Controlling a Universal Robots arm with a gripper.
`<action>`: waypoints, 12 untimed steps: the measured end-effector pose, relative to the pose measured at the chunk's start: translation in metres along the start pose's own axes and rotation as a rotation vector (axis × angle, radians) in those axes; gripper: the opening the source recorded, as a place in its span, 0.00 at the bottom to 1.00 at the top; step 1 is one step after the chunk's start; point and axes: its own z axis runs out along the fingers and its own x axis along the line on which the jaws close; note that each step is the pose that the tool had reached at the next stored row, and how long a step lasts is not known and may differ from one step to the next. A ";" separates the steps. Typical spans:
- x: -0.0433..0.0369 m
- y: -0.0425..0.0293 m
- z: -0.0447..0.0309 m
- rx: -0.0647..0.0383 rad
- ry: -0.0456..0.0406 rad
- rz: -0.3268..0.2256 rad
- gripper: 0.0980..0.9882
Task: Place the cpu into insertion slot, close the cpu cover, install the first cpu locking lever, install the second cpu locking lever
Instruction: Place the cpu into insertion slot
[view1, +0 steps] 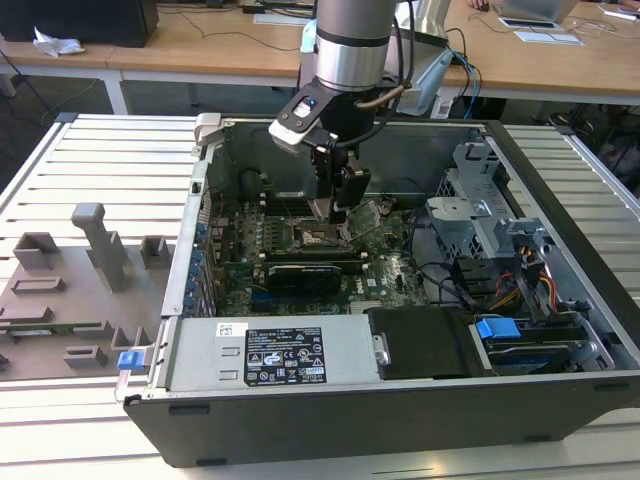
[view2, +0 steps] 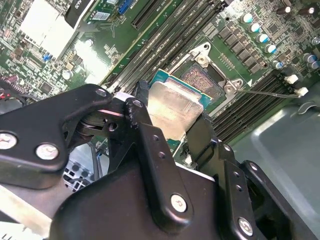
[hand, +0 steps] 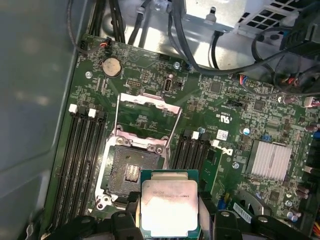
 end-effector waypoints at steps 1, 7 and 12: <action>0.0000 0.0000 0.0000 0.001 -0.0010 0.010 0.50; 0.0000 0.0000 0.0005 0.008 -0.0039 0.075 0.50; 0.0001 0.0001 0.0008 0.007 0.0232 0.118 0.50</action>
